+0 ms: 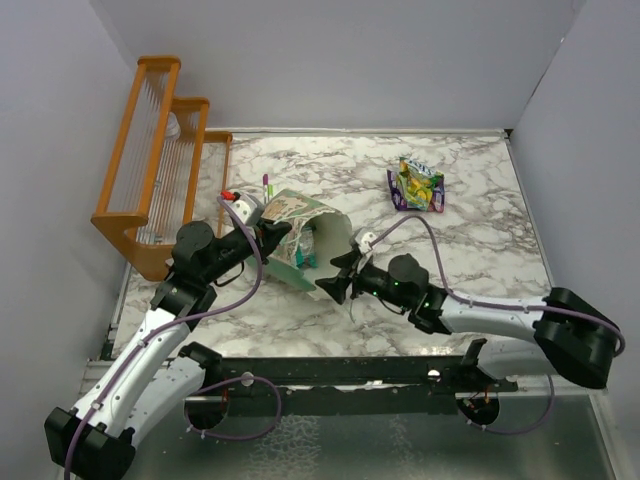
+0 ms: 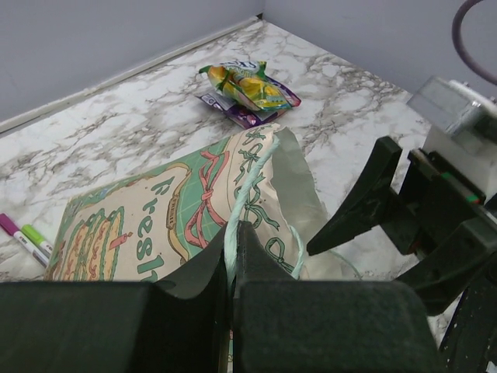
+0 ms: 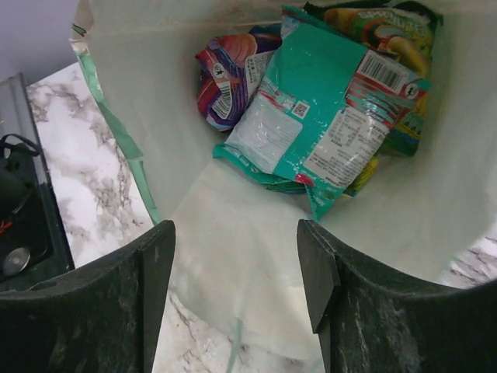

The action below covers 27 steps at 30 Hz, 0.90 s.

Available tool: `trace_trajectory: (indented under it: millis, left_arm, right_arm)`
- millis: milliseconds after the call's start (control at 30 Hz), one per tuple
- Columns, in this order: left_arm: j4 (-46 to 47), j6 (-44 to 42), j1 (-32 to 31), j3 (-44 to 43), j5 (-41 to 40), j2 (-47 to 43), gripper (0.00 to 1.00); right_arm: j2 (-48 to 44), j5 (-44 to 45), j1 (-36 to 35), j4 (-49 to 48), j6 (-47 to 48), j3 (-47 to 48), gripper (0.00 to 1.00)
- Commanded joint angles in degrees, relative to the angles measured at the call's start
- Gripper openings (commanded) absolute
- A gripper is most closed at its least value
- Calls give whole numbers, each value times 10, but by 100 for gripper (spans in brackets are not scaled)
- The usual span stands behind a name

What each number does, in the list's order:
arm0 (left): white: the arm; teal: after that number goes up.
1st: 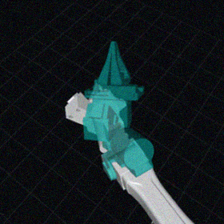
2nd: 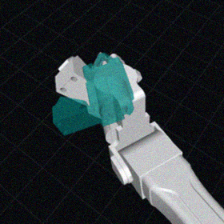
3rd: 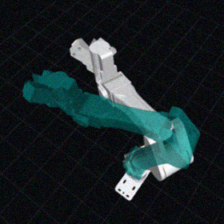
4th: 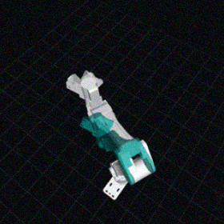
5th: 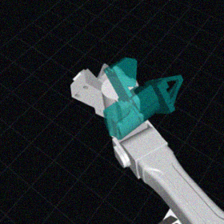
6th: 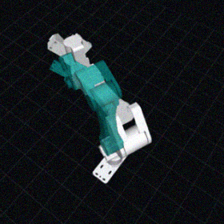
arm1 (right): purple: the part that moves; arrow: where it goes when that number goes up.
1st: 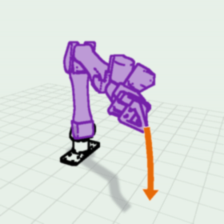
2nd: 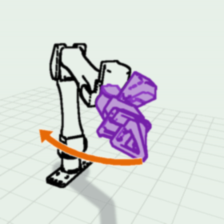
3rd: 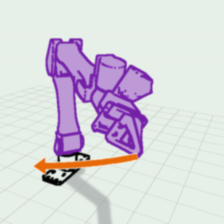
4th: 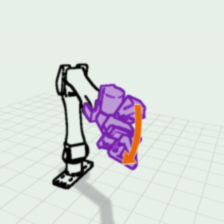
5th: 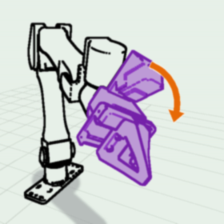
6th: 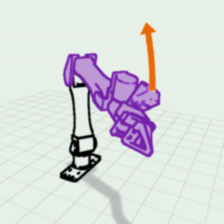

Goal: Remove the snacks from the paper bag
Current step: Take out the snack from the paper bag.

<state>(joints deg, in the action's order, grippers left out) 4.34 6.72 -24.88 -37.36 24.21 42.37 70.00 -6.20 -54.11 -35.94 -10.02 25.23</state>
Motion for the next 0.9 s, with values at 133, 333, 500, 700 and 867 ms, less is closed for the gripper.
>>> trace_trajectory:
  millis: [133, 333, 500, 700, 867]
  left_arm:
    - [22, 8, -1, 6, 29, -23, 0]
    - [28, 20, -1, 9, 55, -28, 0]
    - [33, 23, -1, 10, 59, -26, 0]
    - [40, 30, -1, 10, 76, -15, 0]
    - [46, 34, -1, 9, 88, -8, 0]
  right_arm:
    - [139, 220, -62, -65, 27, 91, 57]
    - [210, 253, -64, -106, 55, 111, 54]
    - [253, 242, -64, -116, 64, 135, 59]
    - [311, 250, -64, -136, 70, 167, 74]
    - [352, 252, -64, -147, 62, 193, 83]
